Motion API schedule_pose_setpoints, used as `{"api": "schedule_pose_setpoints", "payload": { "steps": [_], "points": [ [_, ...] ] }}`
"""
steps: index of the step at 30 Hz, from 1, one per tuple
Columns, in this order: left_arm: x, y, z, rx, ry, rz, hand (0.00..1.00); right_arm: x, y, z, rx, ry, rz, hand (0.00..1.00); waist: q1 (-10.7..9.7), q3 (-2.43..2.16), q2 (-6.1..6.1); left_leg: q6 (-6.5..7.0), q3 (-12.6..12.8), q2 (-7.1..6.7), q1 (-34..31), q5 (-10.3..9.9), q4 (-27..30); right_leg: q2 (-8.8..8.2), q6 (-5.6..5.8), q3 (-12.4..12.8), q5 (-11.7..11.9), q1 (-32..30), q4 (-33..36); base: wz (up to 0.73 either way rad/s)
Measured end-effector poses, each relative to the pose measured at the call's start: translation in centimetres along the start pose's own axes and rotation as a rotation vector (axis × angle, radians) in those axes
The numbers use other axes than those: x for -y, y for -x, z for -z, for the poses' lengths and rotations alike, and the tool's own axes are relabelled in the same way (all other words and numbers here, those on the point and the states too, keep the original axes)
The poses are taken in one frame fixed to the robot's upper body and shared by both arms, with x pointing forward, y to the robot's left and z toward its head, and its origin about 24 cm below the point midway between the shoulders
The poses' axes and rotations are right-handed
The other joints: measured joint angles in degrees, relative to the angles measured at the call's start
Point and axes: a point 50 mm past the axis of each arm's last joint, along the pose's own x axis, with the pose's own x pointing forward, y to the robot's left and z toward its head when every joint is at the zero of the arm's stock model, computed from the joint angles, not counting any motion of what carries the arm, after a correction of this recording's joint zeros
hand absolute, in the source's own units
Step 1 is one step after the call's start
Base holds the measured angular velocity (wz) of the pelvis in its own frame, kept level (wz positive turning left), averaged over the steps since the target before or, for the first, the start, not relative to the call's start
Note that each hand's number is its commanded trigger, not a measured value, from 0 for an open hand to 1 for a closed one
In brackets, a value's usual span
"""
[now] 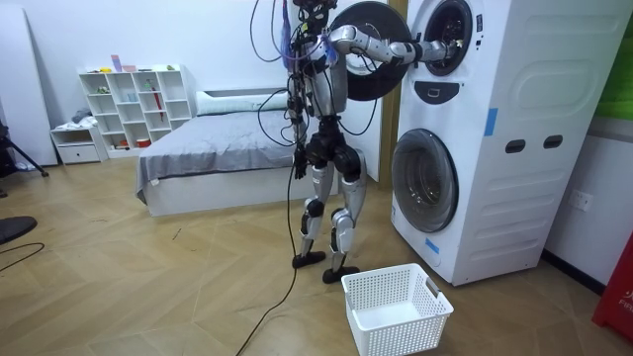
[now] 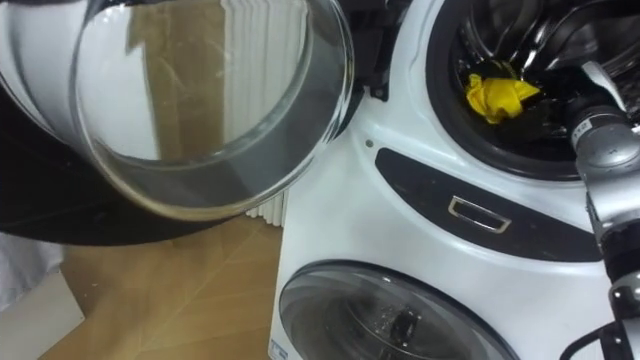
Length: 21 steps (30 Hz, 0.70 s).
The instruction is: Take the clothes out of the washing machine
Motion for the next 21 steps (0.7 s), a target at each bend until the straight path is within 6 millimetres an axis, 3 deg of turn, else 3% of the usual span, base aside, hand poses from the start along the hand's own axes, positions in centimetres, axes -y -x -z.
{"api": "schedule_pose_setpoints", "payload": {
  "steps": [11,16,19,21],
  "points": [
    [0.2,0.0,-0.5,0.016,0.038,0.014,0.00,0.0,0.0,-0.9,0.044,-0.039,-0.021,1.00,-0.3,0.00,-0.04,-0.12,0.6,0.42,0.0,0.1,-0.5,0.50,-0.01,1.5,0.0,0.0,-0.9,-0.03],
    [0.3,0.0,-0.8,0.033,0.063,0.020,0.00,-0.4,0.6,-3.1,0.120,-0.015,-0.002,1.00,-0.7,0.00,0.00,-0.12,2.1,0.33,-1.0,0.1,-0.5,0.53,-0.11,2.8,0.0,-2.1,-0.7,-0.18],
    [0.3,0.0,-0.8,0.037,0.066,0.024,0.00,-1.1,2.0,-4.7,0.230,0.040,0.026,1.00,-1.5,-0.10,0.44,-0.12,4.1,0.29,-1.0,0.1,-0.6,0.73,-0.11,4.0,0.0,-2.5,-0.7,-0.22],
    [0.1,0.0,-0.4,0.038,0.067,0.018,0.00,-2.2,5.2,-7.2,0.436,0.051,0.013,1.00,-2.9,-0.12,0.60,-0.12,5.7,0.86,-0.8,0.1,-0.4,1.08,-0.18,5.8,0.1,-2.5,-0.7,-0.46]
  ]
}}
